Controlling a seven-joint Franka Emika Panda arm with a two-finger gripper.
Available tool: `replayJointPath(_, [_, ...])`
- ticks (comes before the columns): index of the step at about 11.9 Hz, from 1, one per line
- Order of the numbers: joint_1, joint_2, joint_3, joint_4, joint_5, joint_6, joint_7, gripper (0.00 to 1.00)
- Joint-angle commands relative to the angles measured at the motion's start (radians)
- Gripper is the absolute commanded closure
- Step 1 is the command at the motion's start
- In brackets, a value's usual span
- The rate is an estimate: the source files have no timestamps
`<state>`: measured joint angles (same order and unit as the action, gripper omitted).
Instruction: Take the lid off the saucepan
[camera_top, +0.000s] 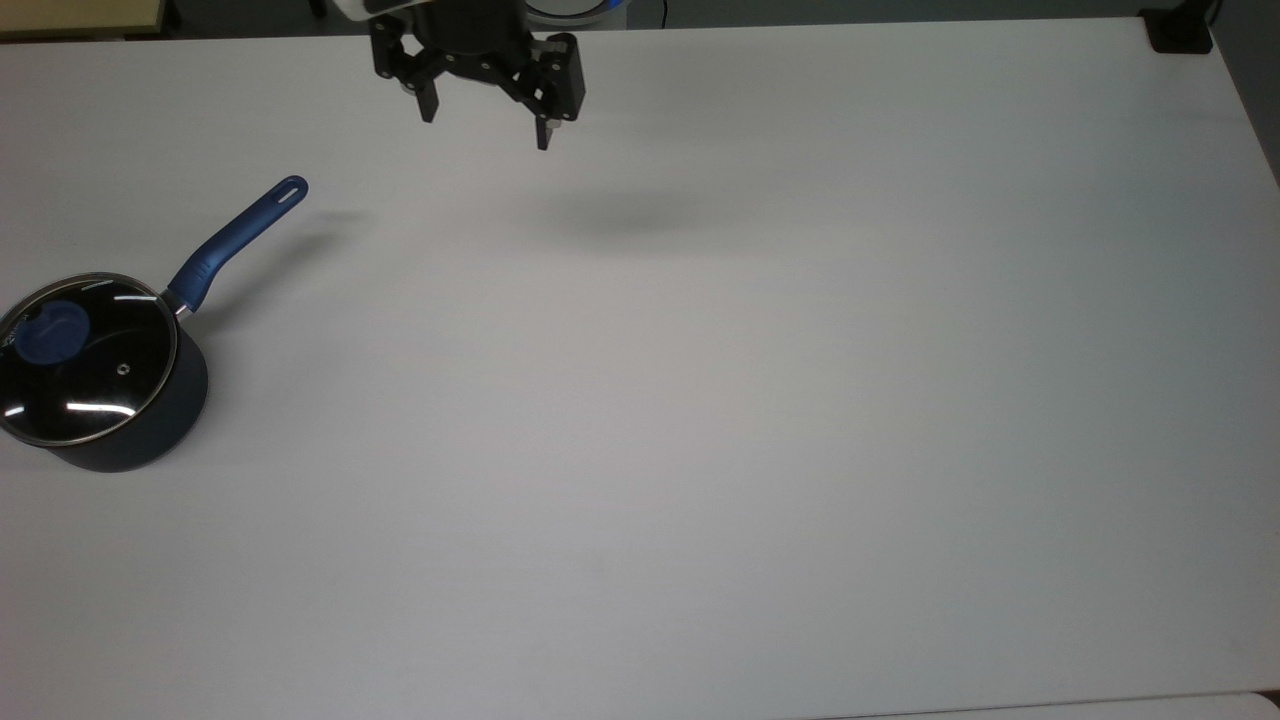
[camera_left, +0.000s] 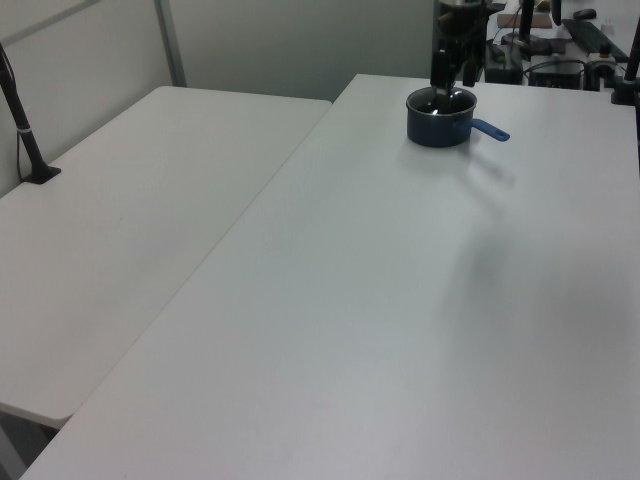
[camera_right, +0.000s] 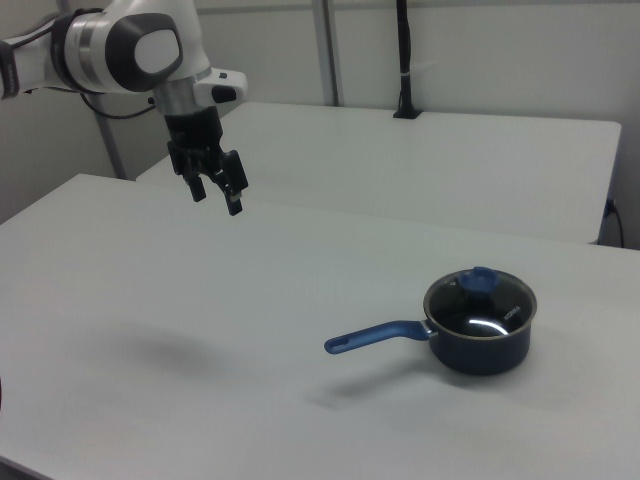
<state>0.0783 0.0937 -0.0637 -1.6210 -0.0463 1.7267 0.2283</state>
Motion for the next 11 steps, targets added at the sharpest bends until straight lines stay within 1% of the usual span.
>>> replayJointPath(1, [0.014,-0.029,0.005,-0.025,-0.017,-0.035,-0.023,0.0])
replayJointPath(7, [0.006,-0.028,0.004,-0.019,-0.017,-0.035,-0.023,0.0])
replayJointPath(9, [-0.002,-0.02,-0.005,-0.016,-0.02,-0.033,-0.023,0.0])
replayJointPath(10, [-0.017,-0.009,-0.014,-0.013,-0.021,-0.026,-0.024,0.0])
replayJointPath(11, [-0.066,0.017,-0.018,0.019,-0.02,-0.018,-0.038,0.0])
